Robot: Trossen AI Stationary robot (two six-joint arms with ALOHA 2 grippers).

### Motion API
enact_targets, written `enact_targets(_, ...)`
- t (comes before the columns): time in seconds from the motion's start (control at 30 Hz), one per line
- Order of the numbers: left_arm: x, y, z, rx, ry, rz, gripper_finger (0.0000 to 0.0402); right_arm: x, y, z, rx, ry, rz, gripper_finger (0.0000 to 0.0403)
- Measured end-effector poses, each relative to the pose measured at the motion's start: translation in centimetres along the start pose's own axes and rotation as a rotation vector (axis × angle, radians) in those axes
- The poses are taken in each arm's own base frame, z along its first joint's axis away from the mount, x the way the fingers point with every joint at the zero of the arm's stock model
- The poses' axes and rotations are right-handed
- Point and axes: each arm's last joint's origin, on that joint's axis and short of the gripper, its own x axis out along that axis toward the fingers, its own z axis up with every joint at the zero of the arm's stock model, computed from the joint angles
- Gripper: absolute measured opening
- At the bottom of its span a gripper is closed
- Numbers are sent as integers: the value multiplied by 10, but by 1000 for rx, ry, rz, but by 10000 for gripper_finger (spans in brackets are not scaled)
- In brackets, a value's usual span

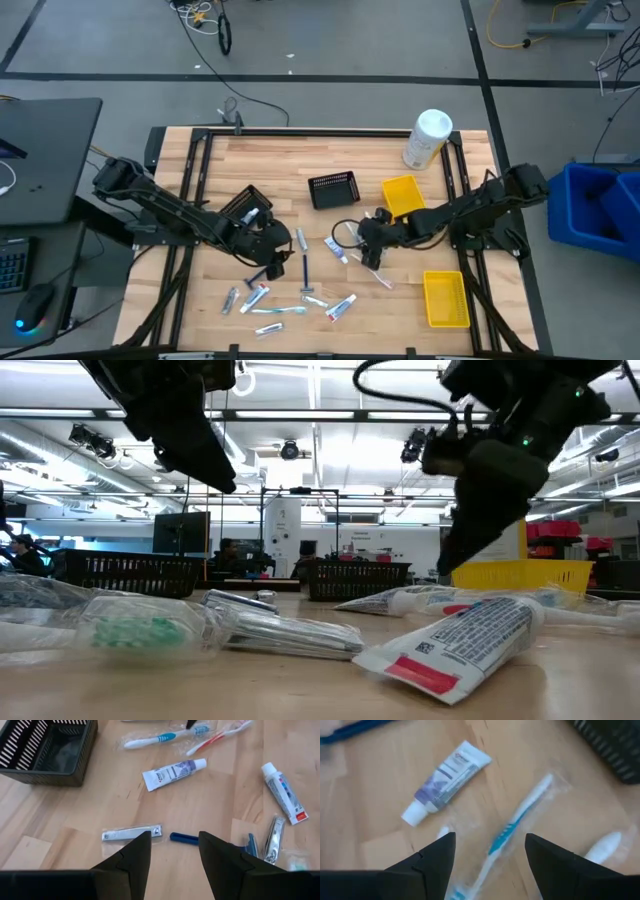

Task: Pick & Place Travel size toiletries
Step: Put the blue toothbrush into the top black basket

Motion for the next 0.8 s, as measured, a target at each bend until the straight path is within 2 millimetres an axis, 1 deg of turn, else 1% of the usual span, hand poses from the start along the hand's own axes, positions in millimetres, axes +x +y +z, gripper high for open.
enact_targets(0.2, -1, -1, -2, 8, 12, -1, 174, 23, -5, -7, 0, 48, -84, 238)
enact_targets(0.33, -1, -1, -2, 8, 9, -5, 174, 34, -7, -8, 17, 60, -99, 217)
enact_targets(0.43, -1, -1, -2, 9, 10, -4, 174, 35, -7, -8, 21, 53, -100, 186)
enact_targets(0.67, -1, -1, -2, 11, 11, -1, 174, 34, -8, -6, 19, 40, -82, 96)
enact_targets(0.8, -1, -1, -2, 11, 11, 0, 174, 32, -5, -2, -23, 45, -57, 59)
